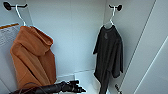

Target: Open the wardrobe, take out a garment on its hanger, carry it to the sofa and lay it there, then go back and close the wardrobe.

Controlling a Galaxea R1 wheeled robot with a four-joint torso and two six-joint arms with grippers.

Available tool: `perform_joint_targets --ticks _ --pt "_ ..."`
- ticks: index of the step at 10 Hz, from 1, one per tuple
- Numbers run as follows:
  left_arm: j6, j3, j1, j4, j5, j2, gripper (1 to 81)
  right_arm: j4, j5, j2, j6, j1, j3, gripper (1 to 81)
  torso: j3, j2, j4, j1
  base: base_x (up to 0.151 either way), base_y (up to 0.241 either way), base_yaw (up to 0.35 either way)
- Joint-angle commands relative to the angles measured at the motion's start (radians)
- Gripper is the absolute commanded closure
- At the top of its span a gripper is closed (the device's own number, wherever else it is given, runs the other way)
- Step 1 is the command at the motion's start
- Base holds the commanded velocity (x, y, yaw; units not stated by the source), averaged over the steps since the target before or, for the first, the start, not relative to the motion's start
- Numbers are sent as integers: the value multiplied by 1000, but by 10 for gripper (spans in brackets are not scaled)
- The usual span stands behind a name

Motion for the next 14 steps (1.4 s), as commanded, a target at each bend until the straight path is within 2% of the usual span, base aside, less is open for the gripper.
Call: perform_joint_targets --ticks 1,4,11,12,14 --pt "-96 27 -263 -1 36 41 10 8 -50 -10 1 35 0 10 0 0 0 0 0 0 0" --pt "-228 35 -379 -1 -8 61 10 10 -38 -8 1 30 0 10 0 0 0 0 0 0 0" --pt "-526 26 -720 -18 -42 110 10 8 -34 -4 1 13 6 10 -2 1 0 1 0 0 0" --pt "-556 29 -767 -37 -74 113 10 10 -35 -1 1 12 8 10 -2 1 0 1 0 0 0" --pt "-569 26 -843 -128 -108 132 10 11 -34 1 1 10 25 10 -2 1 0 2 0 0 0"
